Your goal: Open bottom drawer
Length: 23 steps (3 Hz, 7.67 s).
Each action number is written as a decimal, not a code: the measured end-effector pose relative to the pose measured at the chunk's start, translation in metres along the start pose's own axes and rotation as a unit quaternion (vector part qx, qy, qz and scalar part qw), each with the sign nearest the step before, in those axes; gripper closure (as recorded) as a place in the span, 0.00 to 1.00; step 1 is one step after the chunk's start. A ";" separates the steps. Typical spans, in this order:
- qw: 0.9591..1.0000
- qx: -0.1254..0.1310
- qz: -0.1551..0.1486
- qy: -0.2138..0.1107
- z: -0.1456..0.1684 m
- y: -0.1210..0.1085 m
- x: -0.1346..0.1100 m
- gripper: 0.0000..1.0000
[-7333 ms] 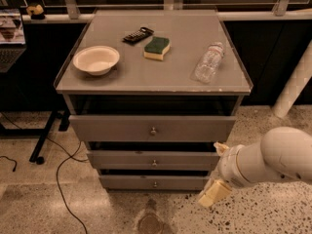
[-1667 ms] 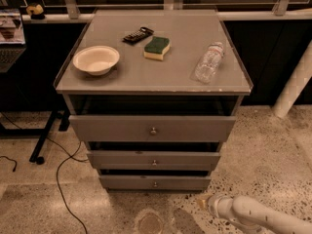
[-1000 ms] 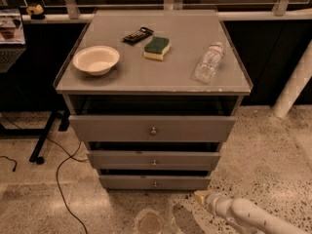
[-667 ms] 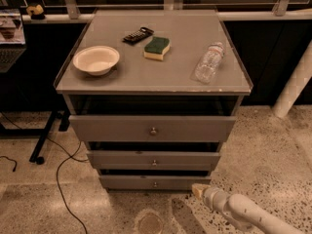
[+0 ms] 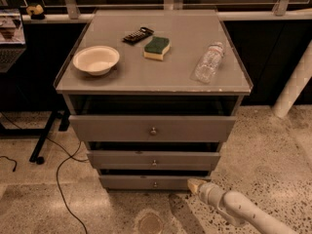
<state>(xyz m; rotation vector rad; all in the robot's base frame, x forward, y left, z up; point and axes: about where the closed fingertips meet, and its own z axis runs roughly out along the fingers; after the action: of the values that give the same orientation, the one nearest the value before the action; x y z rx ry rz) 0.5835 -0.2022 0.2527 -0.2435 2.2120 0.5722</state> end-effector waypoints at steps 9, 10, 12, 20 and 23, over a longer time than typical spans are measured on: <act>0.988 0.098 0.107 -0.050 0.074 -0.082 -0.013 1.00; 0.987 0.104 0.112 -0.041 0.074 -0.086 -0.009 1.00; 0.984 0.107 0.140 -0.013 0.070 -0.088 -0.001 1.00; 0.984 0.071 0.115 0.113 0.053 -0.065 0.050 1.00; 0.984 0.060 0.096 0.136 0.046 -0.060 0.057 1.00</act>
Offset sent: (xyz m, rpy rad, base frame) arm 0.0658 -0.0365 -0.0230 0.0376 -0.1027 -0.2529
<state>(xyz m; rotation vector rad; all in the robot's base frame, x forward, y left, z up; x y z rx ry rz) 0.5987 -0.2316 0.1638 -0.0467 2.5453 0.5317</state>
